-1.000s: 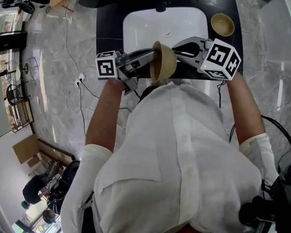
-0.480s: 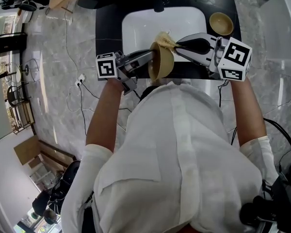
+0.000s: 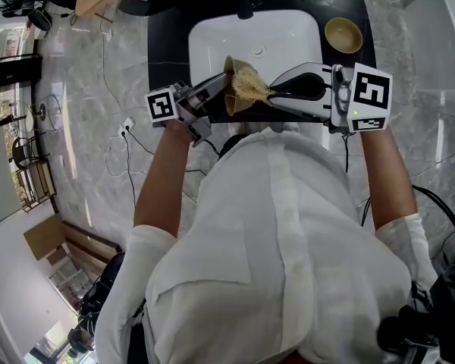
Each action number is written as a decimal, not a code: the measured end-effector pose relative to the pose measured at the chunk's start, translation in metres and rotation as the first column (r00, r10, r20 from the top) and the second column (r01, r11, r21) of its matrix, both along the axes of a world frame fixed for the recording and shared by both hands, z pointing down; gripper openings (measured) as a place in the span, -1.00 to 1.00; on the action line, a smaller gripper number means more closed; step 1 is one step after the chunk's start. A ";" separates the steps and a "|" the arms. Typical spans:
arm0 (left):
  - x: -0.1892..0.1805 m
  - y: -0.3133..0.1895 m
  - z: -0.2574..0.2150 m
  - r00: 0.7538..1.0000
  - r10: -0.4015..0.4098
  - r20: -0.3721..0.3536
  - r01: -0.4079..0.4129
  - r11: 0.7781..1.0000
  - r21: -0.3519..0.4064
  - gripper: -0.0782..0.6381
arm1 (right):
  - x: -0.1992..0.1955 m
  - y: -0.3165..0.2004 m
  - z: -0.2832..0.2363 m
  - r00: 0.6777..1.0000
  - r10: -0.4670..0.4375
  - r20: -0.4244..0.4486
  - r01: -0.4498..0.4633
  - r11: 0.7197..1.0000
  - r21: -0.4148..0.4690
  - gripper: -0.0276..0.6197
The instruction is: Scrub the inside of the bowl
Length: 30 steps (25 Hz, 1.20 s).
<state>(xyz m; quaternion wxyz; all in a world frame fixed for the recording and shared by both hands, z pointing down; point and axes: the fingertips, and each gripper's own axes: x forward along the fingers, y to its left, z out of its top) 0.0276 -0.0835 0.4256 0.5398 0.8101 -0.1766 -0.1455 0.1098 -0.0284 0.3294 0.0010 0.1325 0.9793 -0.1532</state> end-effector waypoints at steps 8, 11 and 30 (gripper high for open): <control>-0.002 -0.010 -0.011 0.999 -0.032 -0.042 0.032 0.999 0.006 -0.74 | -0.007 0.021 0.010 0.992 -0.124 -0.014 0.124 0.992 -0.003 -0.83; -0.004 -0.012 -0.014 0.997 -0.041 -0.058 0.042 0.999 0.006 -0.74 | -0.009 0.023 0.016 0.990 -0.139 -0.013 0.139 0.990 -0.012 -0.83; 0.011 0.005 -0.026 0.993 0.087 -0.085 -0.081 0.994 0.066 -0.73 | -0.025 -0.023 0.089 0.949 0.042 -0.314 -0.013 0.995 0.095 -0.83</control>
